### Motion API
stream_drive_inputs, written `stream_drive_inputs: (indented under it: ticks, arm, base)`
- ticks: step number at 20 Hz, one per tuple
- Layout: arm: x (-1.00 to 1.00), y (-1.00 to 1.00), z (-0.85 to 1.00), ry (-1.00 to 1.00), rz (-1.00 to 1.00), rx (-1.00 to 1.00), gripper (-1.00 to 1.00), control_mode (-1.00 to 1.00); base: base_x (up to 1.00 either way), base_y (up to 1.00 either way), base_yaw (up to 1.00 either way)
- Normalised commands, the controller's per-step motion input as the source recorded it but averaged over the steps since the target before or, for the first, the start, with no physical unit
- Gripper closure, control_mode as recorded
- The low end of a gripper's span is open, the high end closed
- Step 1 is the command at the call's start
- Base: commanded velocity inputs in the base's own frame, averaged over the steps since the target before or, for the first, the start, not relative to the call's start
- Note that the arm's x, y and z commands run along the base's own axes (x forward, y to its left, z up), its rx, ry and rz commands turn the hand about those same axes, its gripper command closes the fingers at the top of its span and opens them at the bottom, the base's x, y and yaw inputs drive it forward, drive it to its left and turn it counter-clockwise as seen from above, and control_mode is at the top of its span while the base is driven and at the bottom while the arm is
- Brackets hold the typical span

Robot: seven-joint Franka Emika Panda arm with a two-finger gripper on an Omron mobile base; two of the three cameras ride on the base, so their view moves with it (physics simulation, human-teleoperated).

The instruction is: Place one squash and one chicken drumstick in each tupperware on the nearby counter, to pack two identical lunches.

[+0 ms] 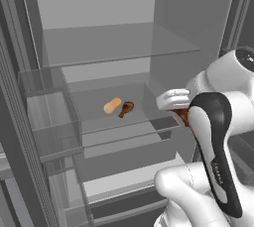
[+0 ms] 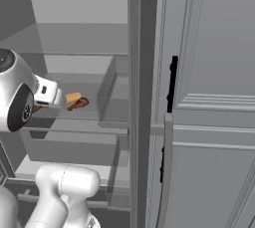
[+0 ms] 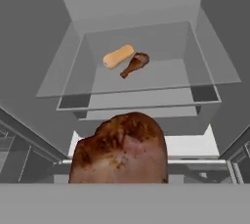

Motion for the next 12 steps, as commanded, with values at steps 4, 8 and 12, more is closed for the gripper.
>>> stream_drive_inputs:
  ticks: [4,8,12]
  arm:
    - [-1.0,0.0,0.29,-0.09,0.0,0.08,1.0,-1.0]
    - [-0.5,0.0,0.13,-0.05,0.0,0.04,1.0,1.0]
    - [0.0,0.0,0.0,0.0,0.0,0.0,1.0,1.0]
  base:
    - [0.0,0.0,0.0]
    - [-0.39,0.0,0.0]
    - [-0.71,0.0,0.06]
